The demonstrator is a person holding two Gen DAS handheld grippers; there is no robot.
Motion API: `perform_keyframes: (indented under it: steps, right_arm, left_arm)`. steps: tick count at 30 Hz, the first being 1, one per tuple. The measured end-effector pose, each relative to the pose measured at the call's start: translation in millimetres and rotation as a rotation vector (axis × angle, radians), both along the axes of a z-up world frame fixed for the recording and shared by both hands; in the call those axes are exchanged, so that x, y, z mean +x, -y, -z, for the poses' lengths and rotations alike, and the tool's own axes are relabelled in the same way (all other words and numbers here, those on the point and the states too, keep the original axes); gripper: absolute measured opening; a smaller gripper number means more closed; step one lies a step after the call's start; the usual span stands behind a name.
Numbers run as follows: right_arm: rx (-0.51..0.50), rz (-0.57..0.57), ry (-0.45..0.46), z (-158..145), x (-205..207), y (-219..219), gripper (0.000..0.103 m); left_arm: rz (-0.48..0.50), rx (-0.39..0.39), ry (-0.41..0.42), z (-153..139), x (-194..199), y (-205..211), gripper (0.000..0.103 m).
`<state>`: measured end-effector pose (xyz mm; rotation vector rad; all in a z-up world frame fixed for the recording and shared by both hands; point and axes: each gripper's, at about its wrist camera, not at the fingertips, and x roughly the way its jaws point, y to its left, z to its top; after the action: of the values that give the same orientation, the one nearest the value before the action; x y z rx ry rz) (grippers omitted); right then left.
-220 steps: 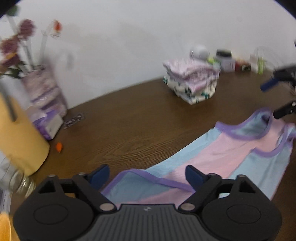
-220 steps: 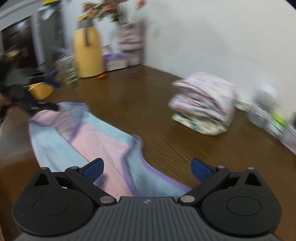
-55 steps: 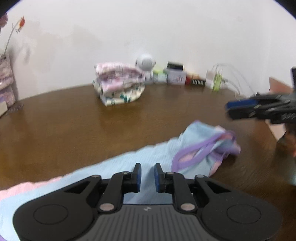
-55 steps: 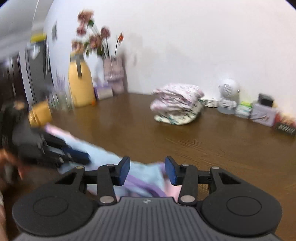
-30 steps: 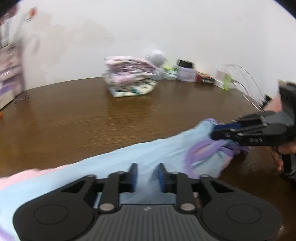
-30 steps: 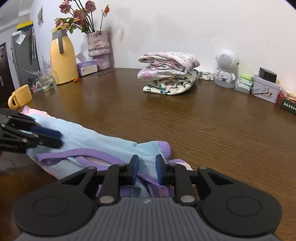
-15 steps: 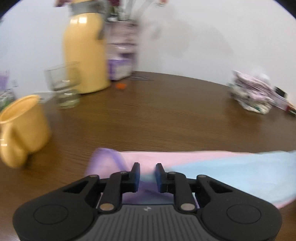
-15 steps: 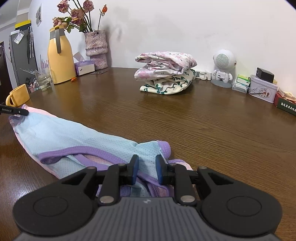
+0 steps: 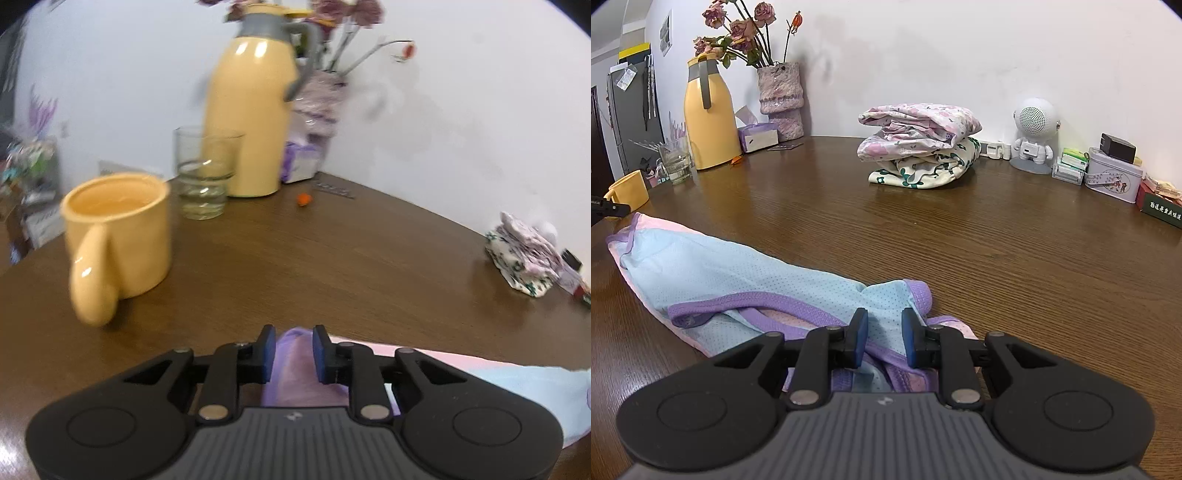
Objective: Fold clothes
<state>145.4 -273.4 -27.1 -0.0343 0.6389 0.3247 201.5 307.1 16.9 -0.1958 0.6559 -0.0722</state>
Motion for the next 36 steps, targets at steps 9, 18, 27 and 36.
perform_keyframes:
  steps: [9,18,27,36]
  right_arm:
    - [-0.001,0.000,0.000,0.2,0.1,0.0,0.019]
    - [0.009,-0.003,0.004,-7.0,-2.9,-3.0,0.034]
    - [0.102,0.061,0.099,-52.2,-35.5,-2.2,0.103]
    - [0.193,0.337,-0.022,-42.0,-55.3,18.9,0.103]
  left_arm:
    - [0.017,0.094,-0.012,6.0,-8.2,13.2,0.007]
    - [-0.059,0.181,0.131,-15.3,-42.6,35.4,0.079]
    - [0.157,0.117,0.194,-24.0,-84.0,119.5,0.102]
    - [0.492,0.111,0.182,-14.1,-103.9,218.5,0.102]
